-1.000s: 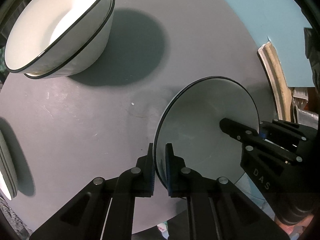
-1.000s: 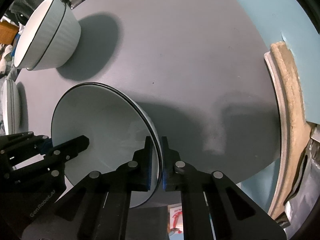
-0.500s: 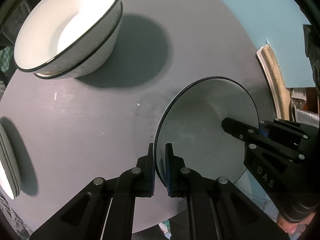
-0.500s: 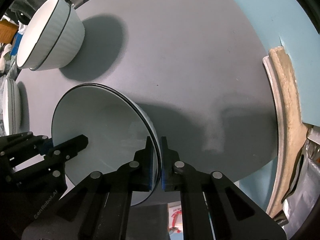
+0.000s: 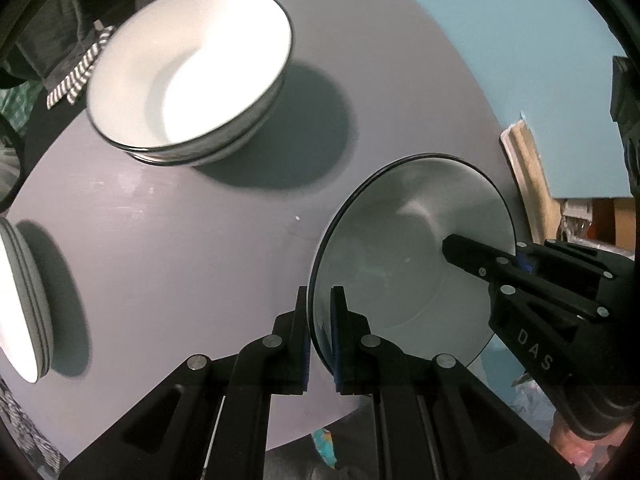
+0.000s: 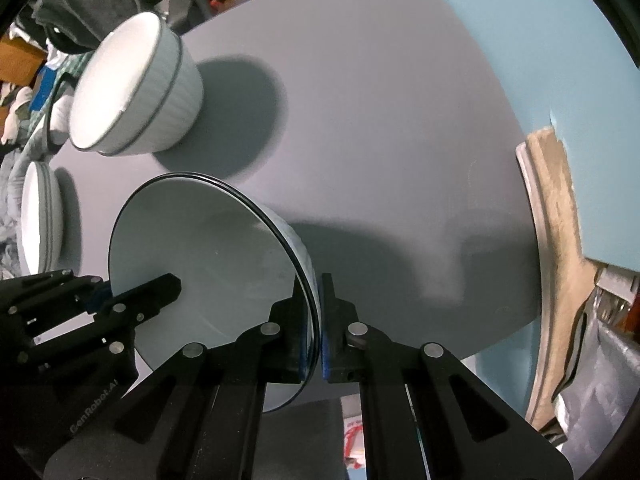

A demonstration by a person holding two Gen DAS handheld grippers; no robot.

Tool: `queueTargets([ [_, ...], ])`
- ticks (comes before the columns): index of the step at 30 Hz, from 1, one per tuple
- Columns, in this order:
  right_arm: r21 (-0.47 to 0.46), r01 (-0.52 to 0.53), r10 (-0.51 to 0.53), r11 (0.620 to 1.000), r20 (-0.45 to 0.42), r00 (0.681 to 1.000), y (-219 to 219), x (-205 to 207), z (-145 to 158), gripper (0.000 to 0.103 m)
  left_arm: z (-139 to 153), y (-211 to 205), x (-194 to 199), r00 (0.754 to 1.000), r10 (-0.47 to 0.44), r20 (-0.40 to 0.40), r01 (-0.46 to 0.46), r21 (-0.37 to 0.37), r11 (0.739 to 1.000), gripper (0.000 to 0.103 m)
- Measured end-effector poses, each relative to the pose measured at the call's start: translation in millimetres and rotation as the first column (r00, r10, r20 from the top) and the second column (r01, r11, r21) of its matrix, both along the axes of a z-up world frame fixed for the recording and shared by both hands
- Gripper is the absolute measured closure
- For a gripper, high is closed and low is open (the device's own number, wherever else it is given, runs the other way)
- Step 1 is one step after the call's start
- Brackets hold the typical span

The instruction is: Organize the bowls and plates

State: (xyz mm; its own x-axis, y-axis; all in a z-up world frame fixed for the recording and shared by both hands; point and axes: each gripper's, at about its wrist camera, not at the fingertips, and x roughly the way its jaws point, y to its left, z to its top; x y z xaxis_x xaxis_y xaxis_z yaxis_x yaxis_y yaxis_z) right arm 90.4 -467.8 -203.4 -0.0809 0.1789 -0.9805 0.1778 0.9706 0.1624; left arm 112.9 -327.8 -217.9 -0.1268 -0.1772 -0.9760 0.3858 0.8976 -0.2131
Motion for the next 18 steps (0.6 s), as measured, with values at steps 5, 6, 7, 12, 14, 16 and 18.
queueTargets([
  [5,-0.002,-0.030,0.030,1.000,0.019,0.999,1.8,12.0,11.1,0.098,13.5,10.3,10.0,0.999,0.035,0.021,-0.035,-0.014,0.999,0.095],
  [6,-0.003,-0.035,0.035,0.999,0.025,0.999,3.5,9.2,15.4,0.098,16.6,13.2,11.5,0.999,0.043,0.026,-0.043,-0.018,0.999,0.095],
  [7,-0.004,-0.042,0.042,0.999,0.031,0.999,4.4,12.9,19.5,0.098,19.5,15.5,13.2,0.998,0.049,0.031,-0.048,-0.021,0.999,0.095],
  [12,-0.004,-0.074,0.074,0.997,0.058,0.996,10.5,27.6,30.7,0.098,35.5,25.7,26.9,0.994,0.089,0.064,-0.087,-0.030,0.996,0.095],
  [14,-0.001,-0.085,0.085,0.996,0.069,0.994,14.2,34.0,36.3,0.098,39.9,31.0,31.5,0.991,0.109,0.073,-0.107,-0.032,0.994,0.095],
  [16,0.002,-0.096,0.096,0.995,0.078,0.992,19.7,36.5,43.7,0.098,43.0,36.5,35.4,0.988,0.130,0.082,-0.127,-0.035,0.991,0.095],
  [18,0.002,-0.112,0.111,0.994,0.088,0.990,24.9,42.5,47.2,0.098,48.1,43.5,41.7,0.985,0.149,0.091,-0.146,-0.039,0.988,0.095],
])
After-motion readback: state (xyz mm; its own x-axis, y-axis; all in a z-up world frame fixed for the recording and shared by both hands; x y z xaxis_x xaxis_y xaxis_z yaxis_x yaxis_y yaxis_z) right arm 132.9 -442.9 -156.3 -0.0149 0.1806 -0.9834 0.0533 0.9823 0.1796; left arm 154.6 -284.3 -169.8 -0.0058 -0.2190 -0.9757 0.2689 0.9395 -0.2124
